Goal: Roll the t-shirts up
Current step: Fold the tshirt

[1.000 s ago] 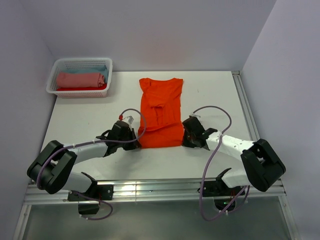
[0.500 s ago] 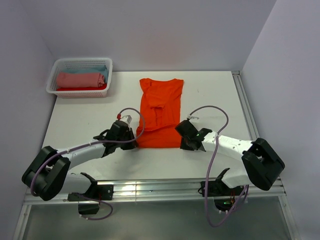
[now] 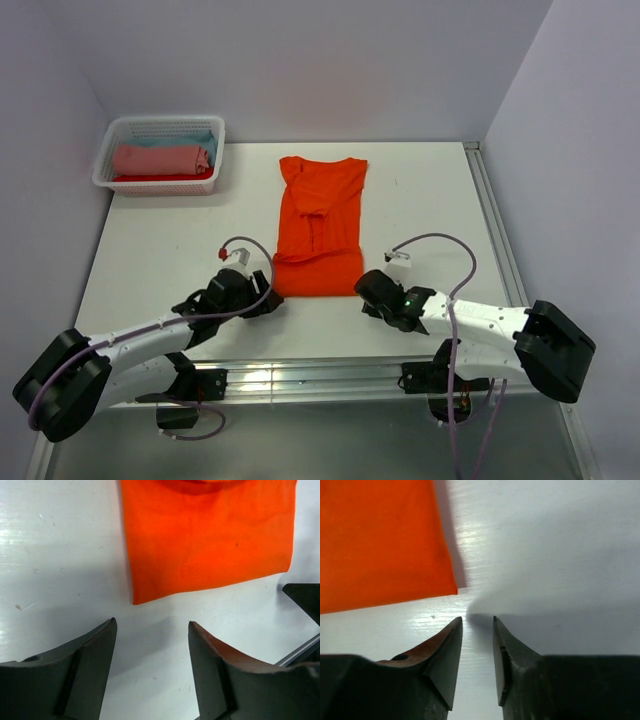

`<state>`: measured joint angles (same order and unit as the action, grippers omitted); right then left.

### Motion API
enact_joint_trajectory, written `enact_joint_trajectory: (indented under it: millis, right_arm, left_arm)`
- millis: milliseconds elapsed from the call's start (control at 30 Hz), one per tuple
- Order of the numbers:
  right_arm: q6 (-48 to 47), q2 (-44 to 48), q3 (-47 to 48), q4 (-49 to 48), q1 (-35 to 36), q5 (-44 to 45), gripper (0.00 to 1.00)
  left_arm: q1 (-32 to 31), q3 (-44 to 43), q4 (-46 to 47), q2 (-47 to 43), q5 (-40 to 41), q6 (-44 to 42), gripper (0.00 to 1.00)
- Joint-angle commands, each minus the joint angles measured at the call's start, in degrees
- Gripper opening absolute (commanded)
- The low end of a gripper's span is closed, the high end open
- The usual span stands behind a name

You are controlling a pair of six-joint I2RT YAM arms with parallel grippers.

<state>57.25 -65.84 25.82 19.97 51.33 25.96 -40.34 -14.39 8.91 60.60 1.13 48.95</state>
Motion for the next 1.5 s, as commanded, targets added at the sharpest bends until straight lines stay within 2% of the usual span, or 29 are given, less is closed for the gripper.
enact_joint_trajectory:
  millis: [0,67,100,167,233,267,300,333,367,533,700,933,1100,1333,1467]
  right_arm:
    - [2.78,3.26,-4.36,-6.60,2.71,5.43,0.41]
    - [-1.08,5.72,-7.00,-12.99,4.21,4.72,0.43]
    - [-1.27,6.51,-7.97,-13.37,5.26,3.41,0.43]
    - [2.22,8.53,-7.81,-10.33,5.89,3.48,0.43]
    - [2.08,9.50,-9.03,-12.04,5.97,3.92,0.78]
    - [2.42,10.29,-9.73,-12.93,6.23,4.80,0.87]
    - [3.47,10.47,-10.96,-13.20,6.76,6.11,0.84]
    - [5.04,10.73,-11.67,-14.50,8.33,9.00,0.74]
    - [5.67,10.74,-12.37,-15.13,8.96,10.07,0.70]
    - [6.99,7.84,-13.78,-18.02,10.89,15.52,0.57]
    - [6.64,3.37,-11.85,-18.12,11.95,18.34,0.54]
    - [4.63,-1.74,-9.83,-19.79,11.86,19.31,0.54]
    - [2.86,-2.18,-10.27,-22.95,11.60,18.34,0.52]
    - [-2.67,0.19,-13.87,-30.94,7.03,11.68,0.44]
    - [-3.99,-0.16,-14.14,-32.45,5.27,10.26,0.41]
  left_arm:
    - [-2.20,2.43,5.58,-0.48,4.06,2.55,0.69]
    - [-3.95,4.98,10.13,-0.57,5.19,3.25,0.76]
    - [-4.39,5.95,11.47,-0.66,5.72,4.22,0.82]
    - [-5.71,8.41,13.85,-0.83,8.08,5.01,0.87]
    - [-6.33,9.81,15.70,-0.66,9.76,5.46,0.89]
    - [-6.94,10.08,15.62,-0.40,12.21,5.72,0.89]
    - [-7.30,10.35,16.48,-0.22,12.93,6.15,0.88]
    - [-7.91,11.05,17.28,0.30,13.37,6.25,0.86]
    - [-8.26,11.23,17.72,0.40,14.07,6.16,0.83]
    - [-10.81,12.63,21.58,1.27,17.94,5.11,0.78]
    - [-11.08,10.53,22.73,5.40,19.26,2.73,0.70]
    - [-11.08,8.95,24.93,11.03,18.91,1.50,0.70]
    - [-11.17,7.98,25.81,13.14,18.04,0.62,0.66]
    - [-10.99,8.33,28.26,14.72,16.72,0.01,0.63]
    - [-10.90,9.12,29.76,14.99,15.84,-0.43,0.62]
